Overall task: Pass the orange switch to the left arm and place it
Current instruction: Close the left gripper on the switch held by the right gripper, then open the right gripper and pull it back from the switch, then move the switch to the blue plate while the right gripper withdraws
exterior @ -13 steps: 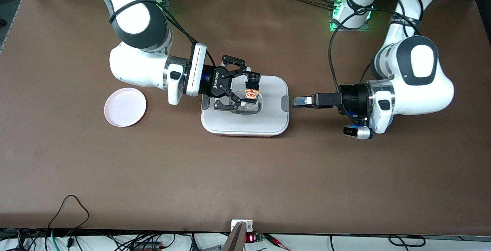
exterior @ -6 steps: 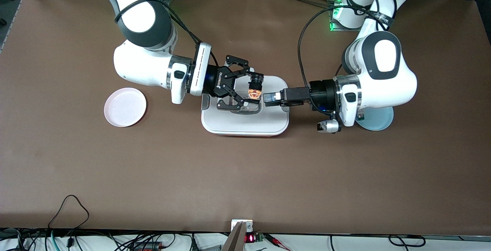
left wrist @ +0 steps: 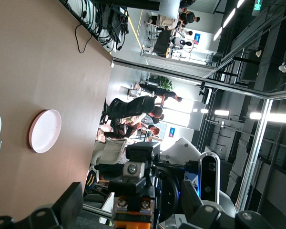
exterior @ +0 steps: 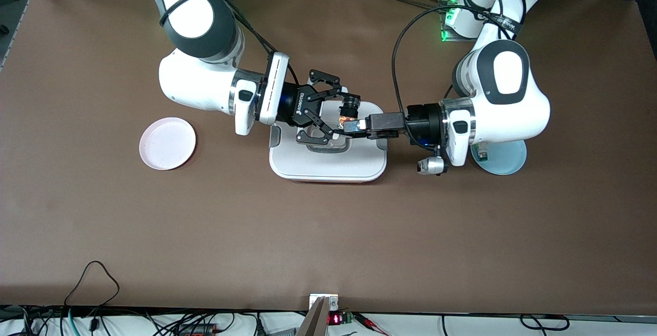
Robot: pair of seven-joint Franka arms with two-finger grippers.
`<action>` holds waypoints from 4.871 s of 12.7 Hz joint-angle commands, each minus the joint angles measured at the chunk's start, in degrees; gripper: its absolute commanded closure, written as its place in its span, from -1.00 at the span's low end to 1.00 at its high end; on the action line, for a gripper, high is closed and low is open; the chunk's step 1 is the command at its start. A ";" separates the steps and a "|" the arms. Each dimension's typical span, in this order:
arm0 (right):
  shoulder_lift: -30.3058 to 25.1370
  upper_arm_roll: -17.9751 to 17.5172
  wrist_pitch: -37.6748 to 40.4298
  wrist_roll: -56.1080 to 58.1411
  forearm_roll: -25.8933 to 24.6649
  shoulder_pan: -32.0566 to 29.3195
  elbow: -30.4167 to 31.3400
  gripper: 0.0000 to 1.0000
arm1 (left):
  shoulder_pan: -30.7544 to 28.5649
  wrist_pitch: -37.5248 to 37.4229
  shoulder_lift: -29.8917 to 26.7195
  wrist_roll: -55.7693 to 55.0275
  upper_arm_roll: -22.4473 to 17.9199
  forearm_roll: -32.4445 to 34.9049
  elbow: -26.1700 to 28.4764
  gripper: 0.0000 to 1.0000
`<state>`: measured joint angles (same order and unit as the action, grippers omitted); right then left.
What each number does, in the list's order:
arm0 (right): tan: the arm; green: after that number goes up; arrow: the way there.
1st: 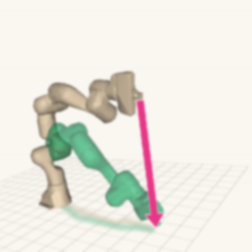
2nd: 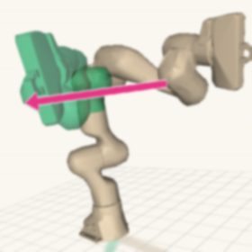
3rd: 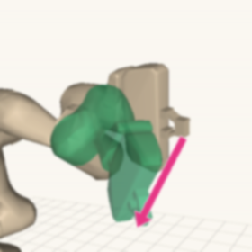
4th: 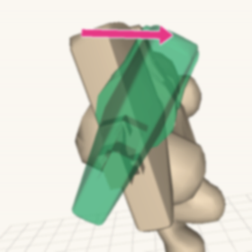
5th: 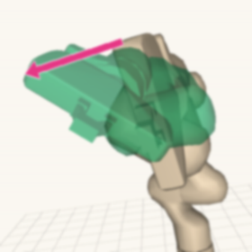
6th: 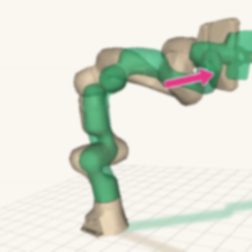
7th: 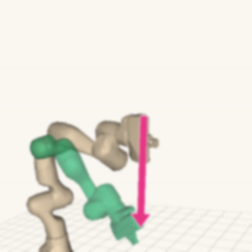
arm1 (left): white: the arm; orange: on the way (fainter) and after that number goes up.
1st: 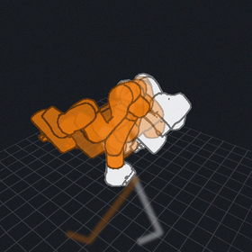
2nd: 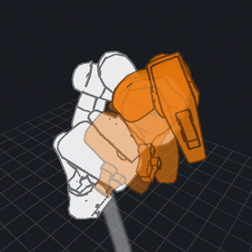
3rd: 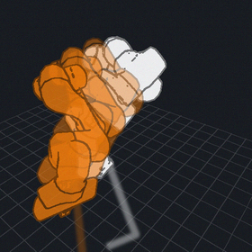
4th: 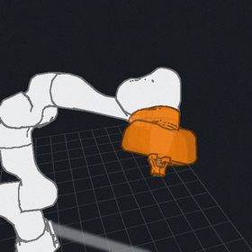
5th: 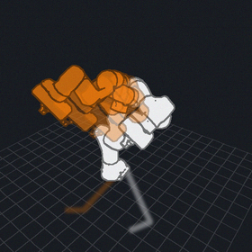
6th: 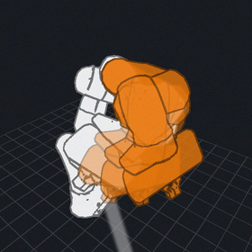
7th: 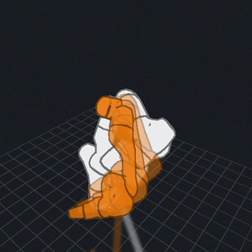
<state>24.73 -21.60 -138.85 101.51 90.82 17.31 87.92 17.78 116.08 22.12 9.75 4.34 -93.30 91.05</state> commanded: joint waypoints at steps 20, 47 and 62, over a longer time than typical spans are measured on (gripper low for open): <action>1.55 -0.29 -4.06 -0.17 1.37 2.02 -2.05 0.33 | -3.20 -7.72 -1.64 2.38 0.06 3.38 2.29 -0.21; -3.28 -0.11 -3.54 -5.36 -4.24 -6.76 5.67 -1.00 | -6.61 -13.49 -0.85 2.53 0.15 39.18 -0.52 0.99; -7.77 2.00 -1.51 -53.82 -33.31 -16.08 15.53 -1.00 | -21.90 -22.31 5.21 62.98 0.06 83.00 3.34 1.00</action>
<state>18.96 -19.69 -141.45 55.87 62.70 1.80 101.60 -1.63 91.96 25.72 65.91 3.74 -12.26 93.73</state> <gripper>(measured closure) 0.000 0.661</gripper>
